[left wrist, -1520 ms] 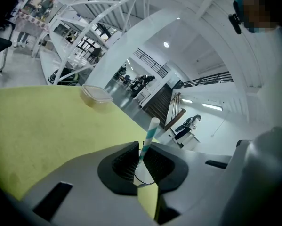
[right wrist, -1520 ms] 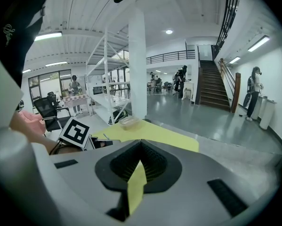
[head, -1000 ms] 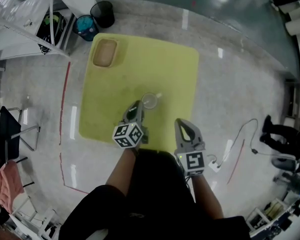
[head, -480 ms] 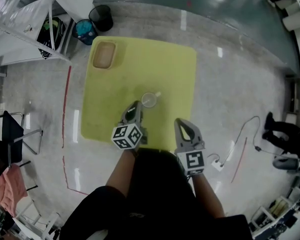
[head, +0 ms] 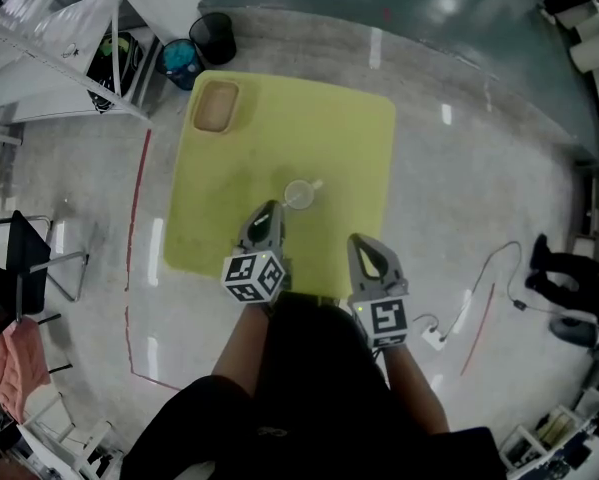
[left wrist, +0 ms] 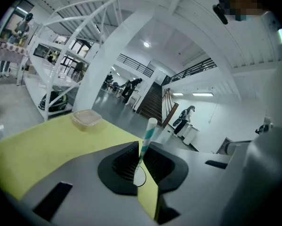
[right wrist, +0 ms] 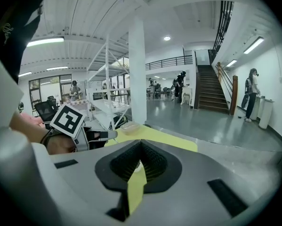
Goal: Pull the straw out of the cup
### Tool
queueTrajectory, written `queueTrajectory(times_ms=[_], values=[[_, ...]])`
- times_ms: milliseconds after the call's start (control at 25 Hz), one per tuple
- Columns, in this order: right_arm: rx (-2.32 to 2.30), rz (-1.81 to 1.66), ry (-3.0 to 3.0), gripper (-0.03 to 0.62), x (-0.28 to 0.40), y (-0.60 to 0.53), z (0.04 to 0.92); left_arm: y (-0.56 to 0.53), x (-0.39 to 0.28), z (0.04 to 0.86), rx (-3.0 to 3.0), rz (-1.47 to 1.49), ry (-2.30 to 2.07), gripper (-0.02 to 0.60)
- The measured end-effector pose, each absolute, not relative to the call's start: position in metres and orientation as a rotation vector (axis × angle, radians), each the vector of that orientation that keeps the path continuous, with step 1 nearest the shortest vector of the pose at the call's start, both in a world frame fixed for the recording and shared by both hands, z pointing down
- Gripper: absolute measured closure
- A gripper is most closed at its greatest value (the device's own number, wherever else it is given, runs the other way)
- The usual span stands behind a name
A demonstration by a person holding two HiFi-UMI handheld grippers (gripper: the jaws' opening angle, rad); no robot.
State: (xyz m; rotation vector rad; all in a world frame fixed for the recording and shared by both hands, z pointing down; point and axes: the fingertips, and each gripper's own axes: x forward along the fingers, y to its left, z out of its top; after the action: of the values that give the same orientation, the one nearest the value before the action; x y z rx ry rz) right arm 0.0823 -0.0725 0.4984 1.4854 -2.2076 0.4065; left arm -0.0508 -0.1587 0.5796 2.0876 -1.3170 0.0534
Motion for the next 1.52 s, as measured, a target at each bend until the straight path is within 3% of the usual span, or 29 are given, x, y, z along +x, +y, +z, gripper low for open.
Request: queueTrajectory(times_ms=[1520], values=[[1.528,0.301,-2.446,0.579,0.09,-0.056,0.449,-0.093,-0.033,0.451,2.302,0.062,-1.476,0.517]])
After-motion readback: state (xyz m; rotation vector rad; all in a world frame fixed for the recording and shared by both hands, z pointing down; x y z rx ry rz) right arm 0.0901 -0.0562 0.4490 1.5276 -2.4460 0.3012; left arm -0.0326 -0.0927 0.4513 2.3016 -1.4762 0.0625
